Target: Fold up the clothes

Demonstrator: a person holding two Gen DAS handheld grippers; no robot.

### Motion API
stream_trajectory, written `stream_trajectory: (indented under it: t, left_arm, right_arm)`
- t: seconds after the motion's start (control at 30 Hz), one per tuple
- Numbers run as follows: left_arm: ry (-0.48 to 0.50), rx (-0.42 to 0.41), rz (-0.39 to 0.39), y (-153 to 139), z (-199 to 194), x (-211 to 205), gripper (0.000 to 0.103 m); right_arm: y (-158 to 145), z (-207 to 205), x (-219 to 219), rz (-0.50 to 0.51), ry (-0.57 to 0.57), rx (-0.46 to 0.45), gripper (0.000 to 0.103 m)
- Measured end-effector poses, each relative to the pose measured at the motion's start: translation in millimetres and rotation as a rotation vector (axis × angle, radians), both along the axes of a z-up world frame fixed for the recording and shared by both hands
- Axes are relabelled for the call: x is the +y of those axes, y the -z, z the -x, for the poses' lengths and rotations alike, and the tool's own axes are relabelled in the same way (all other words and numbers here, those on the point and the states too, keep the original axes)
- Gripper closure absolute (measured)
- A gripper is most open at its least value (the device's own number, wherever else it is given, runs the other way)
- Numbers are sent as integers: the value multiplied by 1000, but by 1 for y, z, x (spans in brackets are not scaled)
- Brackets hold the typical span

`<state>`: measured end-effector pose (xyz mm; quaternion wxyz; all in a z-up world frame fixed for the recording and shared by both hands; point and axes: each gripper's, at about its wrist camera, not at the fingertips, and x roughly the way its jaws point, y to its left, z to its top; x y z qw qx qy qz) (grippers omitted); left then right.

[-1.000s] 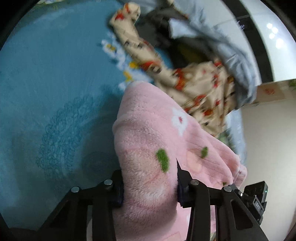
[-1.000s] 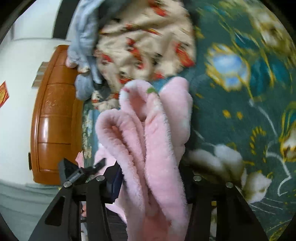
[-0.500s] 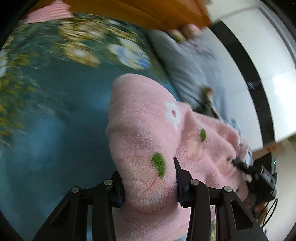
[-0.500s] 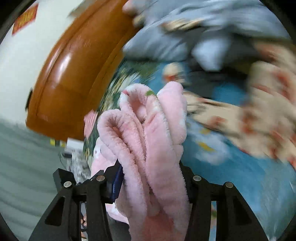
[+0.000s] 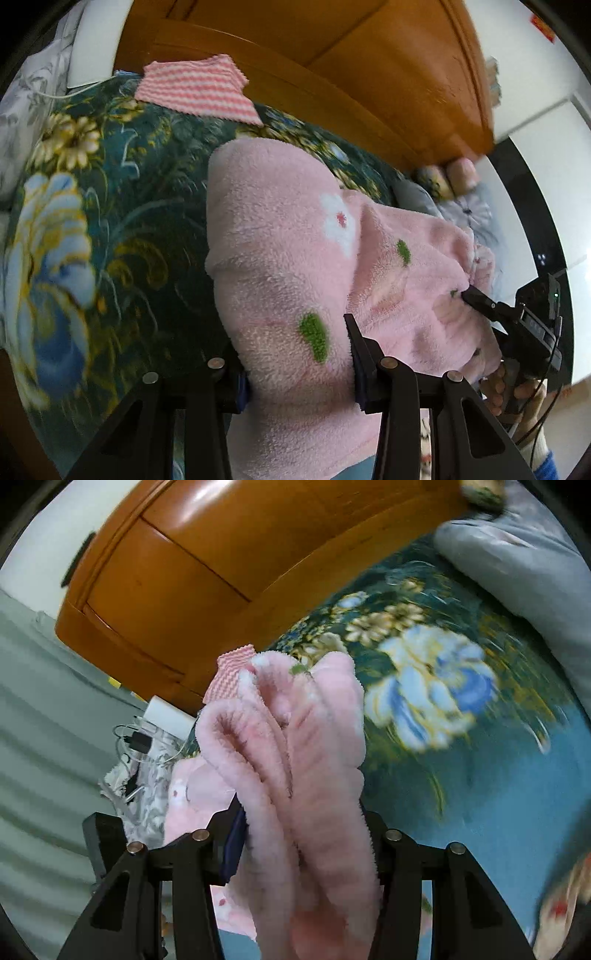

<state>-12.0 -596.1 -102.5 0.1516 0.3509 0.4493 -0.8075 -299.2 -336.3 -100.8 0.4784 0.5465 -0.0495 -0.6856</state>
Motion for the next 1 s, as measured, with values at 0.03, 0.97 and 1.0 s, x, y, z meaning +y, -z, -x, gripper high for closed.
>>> stream_trajectory:
  t: [0.03,0.97,1.0]
  left_arm:
    - [-8,-2,1,2,4,-7,59]
    - [105,-36,356,-9,2,52,50]
    - [132,-62,352,4,7,58,50]
  right_arm:
    - [3,5,-10,-9,-7,8,52]
    - [22,-35,-61,-22,-208,229,43]
    - [28,-43,-64,-38,-237,240,43]
